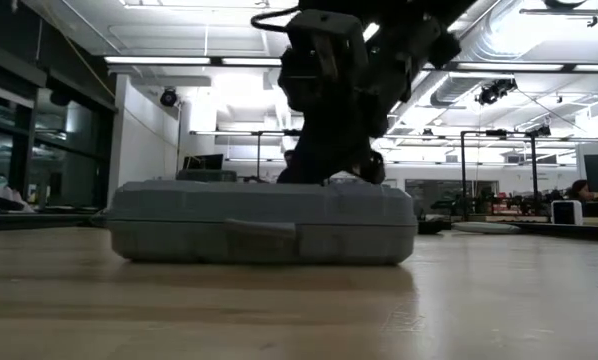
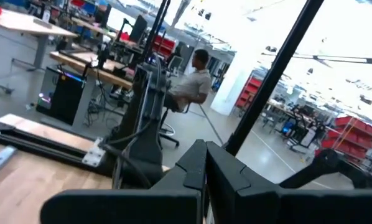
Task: Prefit tool cases
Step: Open the gray tool box
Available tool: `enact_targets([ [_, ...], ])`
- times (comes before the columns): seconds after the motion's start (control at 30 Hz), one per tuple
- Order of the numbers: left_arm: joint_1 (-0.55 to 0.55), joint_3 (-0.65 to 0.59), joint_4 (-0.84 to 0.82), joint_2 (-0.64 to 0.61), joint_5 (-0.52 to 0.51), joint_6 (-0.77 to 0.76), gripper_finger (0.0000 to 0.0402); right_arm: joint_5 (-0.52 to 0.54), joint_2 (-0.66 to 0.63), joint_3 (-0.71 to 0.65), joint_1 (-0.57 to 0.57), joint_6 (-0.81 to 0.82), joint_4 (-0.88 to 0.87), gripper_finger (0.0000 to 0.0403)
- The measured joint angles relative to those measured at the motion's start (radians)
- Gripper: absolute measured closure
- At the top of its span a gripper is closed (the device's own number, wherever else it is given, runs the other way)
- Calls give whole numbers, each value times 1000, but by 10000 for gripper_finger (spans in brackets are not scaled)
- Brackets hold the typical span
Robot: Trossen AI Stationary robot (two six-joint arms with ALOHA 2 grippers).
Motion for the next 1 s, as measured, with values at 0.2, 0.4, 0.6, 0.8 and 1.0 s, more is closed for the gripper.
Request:
enact_targets([
  [0.2,0,0,-66,0,5,0,401,168,-4,-2,-50,56,-62,403],
  [0.4,0,0,-96,0,5,1,401,167,-12,-5,-125,51,-72,403],
  [0.6,-2,0,-144,0,30,-5,401,194,-133,-17,-146,41,-147,403],
  [0.8,-5,0,-172,1,30,-7,401,304,-261,-12,-145,26,-443,403],
  [1.0,-5,0,-175,1,31,-6,401,301,-258,-63,-153,66,-533,403],
])
